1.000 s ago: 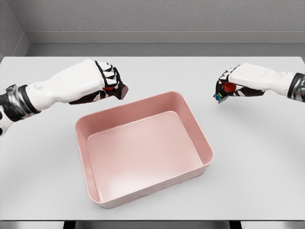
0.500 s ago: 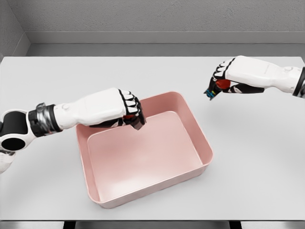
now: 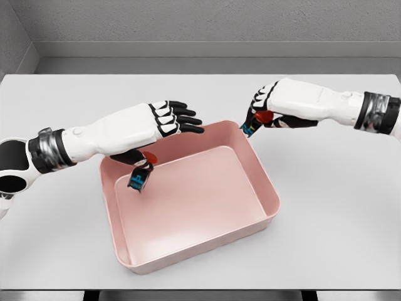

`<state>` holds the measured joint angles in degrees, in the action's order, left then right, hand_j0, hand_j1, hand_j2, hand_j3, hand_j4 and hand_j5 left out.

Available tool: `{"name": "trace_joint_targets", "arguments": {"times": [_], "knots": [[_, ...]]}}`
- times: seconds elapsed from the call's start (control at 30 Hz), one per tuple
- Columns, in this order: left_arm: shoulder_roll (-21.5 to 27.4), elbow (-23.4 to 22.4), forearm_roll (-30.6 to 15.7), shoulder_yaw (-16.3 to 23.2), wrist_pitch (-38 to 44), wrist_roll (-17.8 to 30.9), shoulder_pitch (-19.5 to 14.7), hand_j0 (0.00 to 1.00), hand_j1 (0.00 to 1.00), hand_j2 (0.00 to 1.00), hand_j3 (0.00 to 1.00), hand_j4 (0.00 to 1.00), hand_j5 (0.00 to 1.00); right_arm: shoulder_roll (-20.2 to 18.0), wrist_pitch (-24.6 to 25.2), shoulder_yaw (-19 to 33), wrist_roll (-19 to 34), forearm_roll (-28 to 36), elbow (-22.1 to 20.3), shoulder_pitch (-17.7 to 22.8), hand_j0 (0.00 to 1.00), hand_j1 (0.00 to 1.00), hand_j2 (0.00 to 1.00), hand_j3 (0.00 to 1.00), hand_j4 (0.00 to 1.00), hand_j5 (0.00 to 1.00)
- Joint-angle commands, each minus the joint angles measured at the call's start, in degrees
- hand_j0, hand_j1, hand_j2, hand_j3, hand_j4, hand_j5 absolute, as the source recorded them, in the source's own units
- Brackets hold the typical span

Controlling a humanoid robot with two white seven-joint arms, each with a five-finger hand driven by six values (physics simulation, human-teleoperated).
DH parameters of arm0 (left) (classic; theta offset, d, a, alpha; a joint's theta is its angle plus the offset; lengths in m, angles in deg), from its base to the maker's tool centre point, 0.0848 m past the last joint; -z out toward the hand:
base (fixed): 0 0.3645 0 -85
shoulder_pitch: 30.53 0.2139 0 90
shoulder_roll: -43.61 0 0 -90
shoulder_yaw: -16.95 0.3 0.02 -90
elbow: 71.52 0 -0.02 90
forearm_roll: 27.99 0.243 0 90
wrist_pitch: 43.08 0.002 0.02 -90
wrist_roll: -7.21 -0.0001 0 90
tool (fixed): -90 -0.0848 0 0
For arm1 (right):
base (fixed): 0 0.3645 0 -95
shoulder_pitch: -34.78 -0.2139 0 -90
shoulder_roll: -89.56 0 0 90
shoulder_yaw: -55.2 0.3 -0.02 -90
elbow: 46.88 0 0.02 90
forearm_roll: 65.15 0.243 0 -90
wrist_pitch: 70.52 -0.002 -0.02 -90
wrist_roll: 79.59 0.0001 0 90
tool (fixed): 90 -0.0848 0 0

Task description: Put the industrial switch in the basket with both arms

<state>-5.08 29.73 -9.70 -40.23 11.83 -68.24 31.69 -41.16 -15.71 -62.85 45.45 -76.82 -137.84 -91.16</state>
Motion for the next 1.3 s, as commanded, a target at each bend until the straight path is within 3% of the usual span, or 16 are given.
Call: {"name": "trace_joint_targets", "arguments": {"times": [0.0,0.13,0.23,0.43,0.6,0.83,0.97,1.03,1.1,1.27], "knots": [[0.00,0.00,-0.79,-0.03,0.09,-0.14,0.00,1.00,1.00,1.00,1.00,1.00,1.00,0.90,0.19,-1.57,-0.04,0.42,-0.09,0.00,0.48,0.48,0.48,0.48,0.48,0.48],[0.52,0.00,-1.41,0.23,0.09,-0.23,0.35,1.00,1.00,1.00,1.00,1.00,1.00,0.90,0.19,-1.57,-0.04,0.42,-0.80,-0.26,0.48,0.48,0.48,0.48,0.48,0.48],[2.90,0.00,-1.41,3.83,0.09,-4.09,0.26,1.00,1.00,1.00,1.00,1.00,1.00,0.90,0.19,-1.66,-0.04,0.42,-1.32,-0.26,0.48,0.48,0.48,0.48,0.48,0.48],[3.78,0.00,-1.85,3.84,0.09,-5.24,-0.26,1.00,1.00,1.00,1.00,1.00,1.00,0.90,0.19,-2.10,-0.04,0.42,-1.59,-0.18,0.48,0.48,0.48,0.48,0.48,0.48],[11.51,0.09,-8.18,3.84,0.09,-5.76,-2.20,1.00,1.00,1.00,1.00,1.00,1.00,0.99,0.19,-3.77,-0.04,0.33,-2.64,-0.26,0.48,0.48,0.48,0.48,0.48,0.48],[21.09,-0.09,-8.35,3.49,0.09,-5.33,-1.32,1.00,1.00,1.00,1.00,1.00,1.00,2.84,0.19,-8.78,-0.04,0.33,-2.91,-1.67,0.48,0.48,0.48,0.48,0.48,0.48],[21.62,-0.09,-8.35,2.96,0.09,-5.06,-1.14,1.00,1.00,1.00,1.00,1.00,1.00,3.98,0.19,-11.94,-0.04,-0.02,-3.08,-2.72,0.49,0.49,0.49,0.49,0.49,0.49],[21.53,-0.09,-8.35,3.13,0.09,-5.06,-1.23,1.00,1.00,1.00,1.00,1.00,1.00,3.98,0.19,-11.94,-0.04,-0.02,-3.08,-2.81,0.62,0.62,0.62,0.62,0.62,0.62],[21.44,-0.09,-8.35,3.13,0.09,-5.06,-1.23,1.00,1.00,1.00,1.00,1.00,1.00,3.98,0.19,-11.86,-0.04,-0.02,-3.08,-2.99,0.99,0.99,0.99,0.99,0.99,0.99],[21.44,-0.09,-8.35,3.22,0.09,-5.06,-1.14,1.00,1.00,1.00,1.00,1.00,1.00,4.15,0.19,-11.33,-0.04,-0.02,-3.34,-5.27,1.00,1.00,1.00,1.00,1.00,1.00]]}}
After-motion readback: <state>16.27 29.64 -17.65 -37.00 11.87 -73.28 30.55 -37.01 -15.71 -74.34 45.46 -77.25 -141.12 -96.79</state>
